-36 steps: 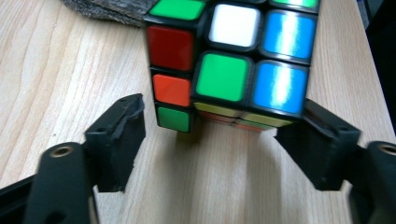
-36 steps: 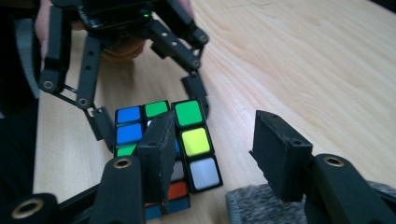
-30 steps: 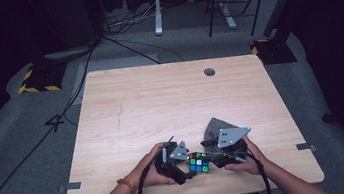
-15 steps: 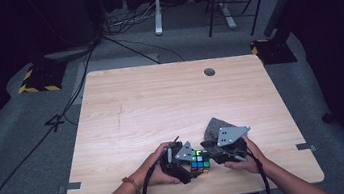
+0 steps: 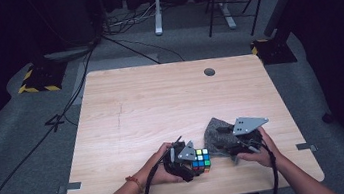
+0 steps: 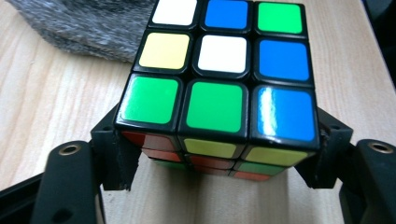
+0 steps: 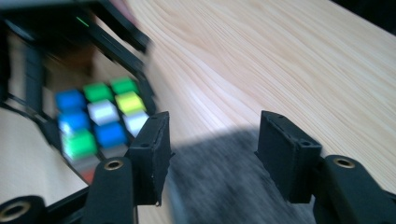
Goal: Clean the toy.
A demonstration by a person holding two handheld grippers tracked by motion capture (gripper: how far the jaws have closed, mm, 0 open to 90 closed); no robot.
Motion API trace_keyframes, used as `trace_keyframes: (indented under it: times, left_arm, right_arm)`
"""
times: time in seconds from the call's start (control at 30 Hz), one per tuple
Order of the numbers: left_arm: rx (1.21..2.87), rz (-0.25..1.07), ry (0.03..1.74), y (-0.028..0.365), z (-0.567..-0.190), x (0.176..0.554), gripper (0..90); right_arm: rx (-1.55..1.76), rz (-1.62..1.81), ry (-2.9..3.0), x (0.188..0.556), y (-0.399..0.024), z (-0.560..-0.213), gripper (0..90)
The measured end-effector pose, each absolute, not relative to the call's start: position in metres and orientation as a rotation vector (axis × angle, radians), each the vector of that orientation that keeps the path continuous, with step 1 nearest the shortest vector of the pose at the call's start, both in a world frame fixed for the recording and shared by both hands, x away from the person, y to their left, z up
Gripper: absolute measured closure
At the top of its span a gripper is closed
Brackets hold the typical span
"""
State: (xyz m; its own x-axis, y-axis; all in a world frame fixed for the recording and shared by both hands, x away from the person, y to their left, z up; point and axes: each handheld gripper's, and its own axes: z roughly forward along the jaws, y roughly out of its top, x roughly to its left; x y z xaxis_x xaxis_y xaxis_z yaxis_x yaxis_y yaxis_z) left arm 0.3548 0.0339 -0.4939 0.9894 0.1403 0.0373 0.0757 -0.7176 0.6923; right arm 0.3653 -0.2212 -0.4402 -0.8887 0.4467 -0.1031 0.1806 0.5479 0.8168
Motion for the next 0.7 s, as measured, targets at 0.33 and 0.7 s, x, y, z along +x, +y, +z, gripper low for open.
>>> trace_keyframes:
  times: [0.33,0.7]
  left_arm:
    - [2.364,0.083,0.159,0.028,-0.498,0.355,17.7]
    - [2.368,0.073,0.164,0.02,-0.501,0.357,23.1]
  right_arm:
    - [0.71,1.05,2.583,0.393,-0.245,-0.476,38.7]
    - [0.765,1.071,2.621,0.403,-0.253,-0.492,53.2]
